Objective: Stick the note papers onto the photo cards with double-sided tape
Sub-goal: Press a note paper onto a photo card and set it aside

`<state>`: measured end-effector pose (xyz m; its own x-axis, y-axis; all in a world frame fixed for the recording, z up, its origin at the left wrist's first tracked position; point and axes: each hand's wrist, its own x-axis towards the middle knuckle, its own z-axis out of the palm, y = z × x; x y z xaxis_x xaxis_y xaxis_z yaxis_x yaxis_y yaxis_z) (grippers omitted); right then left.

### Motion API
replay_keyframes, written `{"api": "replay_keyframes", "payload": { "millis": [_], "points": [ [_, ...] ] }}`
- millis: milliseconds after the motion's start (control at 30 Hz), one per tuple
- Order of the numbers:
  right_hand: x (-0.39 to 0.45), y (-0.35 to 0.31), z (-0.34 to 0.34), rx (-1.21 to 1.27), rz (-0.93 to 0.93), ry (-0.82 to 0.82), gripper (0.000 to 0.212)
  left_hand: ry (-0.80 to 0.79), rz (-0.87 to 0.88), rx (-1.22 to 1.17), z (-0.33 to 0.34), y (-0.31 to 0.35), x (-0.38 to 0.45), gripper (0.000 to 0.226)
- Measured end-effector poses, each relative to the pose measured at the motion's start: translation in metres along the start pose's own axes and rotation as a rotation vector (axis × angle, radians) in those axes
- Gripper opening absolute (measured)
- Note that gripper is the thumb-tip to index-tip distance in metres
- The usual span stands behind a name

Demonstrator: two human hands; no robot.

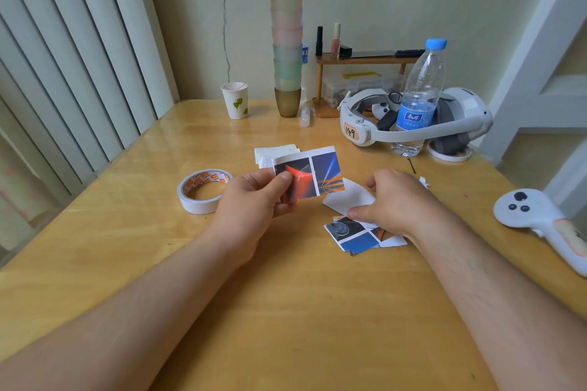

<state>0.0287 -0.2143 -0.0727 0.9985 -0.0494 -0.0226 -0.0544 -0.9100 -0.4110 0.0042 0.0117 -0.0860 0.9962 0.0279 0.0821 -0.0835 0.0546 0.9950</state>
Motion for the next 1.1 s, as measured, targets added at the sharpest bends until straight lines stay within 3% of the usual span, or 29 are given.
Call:
{"api": "replay_keyframes", "payload": {
  "millis": [100,300,433,600,700,900,1100],
  "points": [
    [0.003,0.001,0.001,-0.015,-0.009,-0.007,0.043,0.0,0.002,-0.007,0.0,0.001,-0.001,0.054],
    [-0.004,0.004,0.001,0.016,-0.021,0.035,0.043,0.004,-0.006,-0.003,0.0,0.0,0.0,0.054],
    [-0.005,0.008,-0.013,0.295,-0.039,0.14,0.005,-0.014,0.002,-0.026,-0.002,-0.002,0.001,0.049],
    [-0.003,0.008,-0.024,0.837,-0.037,0.307,0.029,-0.008,0.006,-0.049,-0.003,-0.003,0.002,0.025],
    [-0.001,0.007,-0.023,1.013,-0.047,0.337,0.028,0.003,0.003,-0.04,-0.004,-0.005,0.003,0.021],
    [-0.006,0.0,-0.026,1.392,0.025,0.113,0.009,0.035,0.028,-0.019,-0.006,-0.006,0.003,0.008],
    [-0.012,-0.01,-0.022,1.459,-0.042,0.036,0.023,0.03,0.068,0.086,-0.005,-0.005,0.0,0.011]
  ]
}}
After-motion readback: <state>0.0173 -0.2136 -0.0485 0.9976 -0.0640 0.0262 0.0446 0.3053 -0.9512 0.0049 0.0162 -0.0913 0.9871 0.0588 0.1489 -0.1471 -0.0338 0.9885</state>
